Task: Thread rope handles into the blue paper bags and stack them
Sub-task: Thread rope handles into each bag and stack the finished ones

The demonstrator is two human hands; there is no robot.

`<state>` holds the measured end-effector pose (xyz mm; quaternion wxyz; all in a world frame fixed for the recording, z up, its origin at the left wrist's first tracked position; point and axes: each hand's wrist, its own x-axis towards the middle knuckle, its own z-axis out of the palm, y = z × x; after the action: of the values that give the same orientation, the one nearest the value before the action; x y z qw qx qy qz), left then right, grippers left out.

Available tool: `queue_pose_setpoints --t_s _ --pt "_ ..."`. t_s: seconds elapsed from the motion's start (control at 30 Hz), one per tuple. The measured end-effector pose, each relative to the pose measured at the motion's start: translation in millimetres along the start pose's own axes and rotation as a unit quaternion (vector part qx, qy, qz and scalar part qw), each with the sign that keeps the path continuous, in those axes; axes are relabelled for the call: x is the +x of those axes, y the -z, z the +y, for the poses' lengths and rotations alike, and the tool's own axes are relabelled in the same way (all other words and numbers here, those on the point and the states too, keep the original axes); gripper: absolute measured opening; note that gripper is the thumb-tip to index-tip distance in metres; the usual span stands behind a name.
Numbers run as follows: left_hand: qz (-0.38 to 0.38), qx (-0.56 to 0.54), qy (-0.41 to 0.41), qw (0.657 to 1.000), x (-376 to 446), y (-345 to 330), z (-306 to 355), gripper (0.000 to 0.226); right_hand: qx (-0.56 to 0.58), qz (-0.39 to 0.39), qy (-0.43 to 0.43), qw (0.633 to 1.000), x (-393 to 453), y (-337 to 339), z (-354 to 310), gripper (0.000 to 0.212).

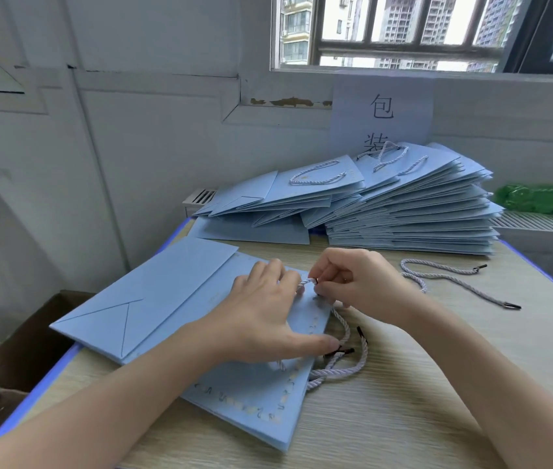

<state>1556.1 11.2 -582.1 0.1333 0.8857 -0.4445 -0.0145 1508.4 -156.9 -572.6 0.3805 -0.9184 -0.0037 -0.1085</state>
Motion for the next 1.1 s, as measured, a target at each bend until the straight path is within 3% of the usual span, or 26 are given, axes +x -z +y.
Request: queue_pose_setpoints --t_s 0.3,0.5,0.7,0.83,0.93,1.0,1.1 --pt "0.001 -0.026 0.007 1.0 1 0 0 0.062 -0.063 0.01 0.014 0.998 2 0 -3 0.029" --pt "-0.009 -0.081 0.026 0.996 1 5 -2 0.06 -0.119 -0.003 0.048 0.992 2 -3 0 0.013" --pt "0.009 -0.127 0.034 0.991 6 10 -8 0.043 -0.089 -0.058 0.003 0.994 -2 4 -6 0.033" --pt "0.054 -0.193 0.015 0.98 5 14 -9 0.038 -0.125 -0.002 0.039 0.991 -4 7 -10 0.034" --pt "0.089 -0.214 0.003 0.973 4 17 -8 0.046 -0.098 0.096 0.054 0.989 -8 13 -12 0.032" --pt "0.115 -0.225 0.019 0.967 3 18 -7 0.037 -0.075 0.146 0.051 0.985 -10 19 -12 0.024" --pt "0.146 -0.237 0.03 0.96 2 20 -9 0.029 -0.091 0.099 0.04 0.99 -8 13 -9 0.011"
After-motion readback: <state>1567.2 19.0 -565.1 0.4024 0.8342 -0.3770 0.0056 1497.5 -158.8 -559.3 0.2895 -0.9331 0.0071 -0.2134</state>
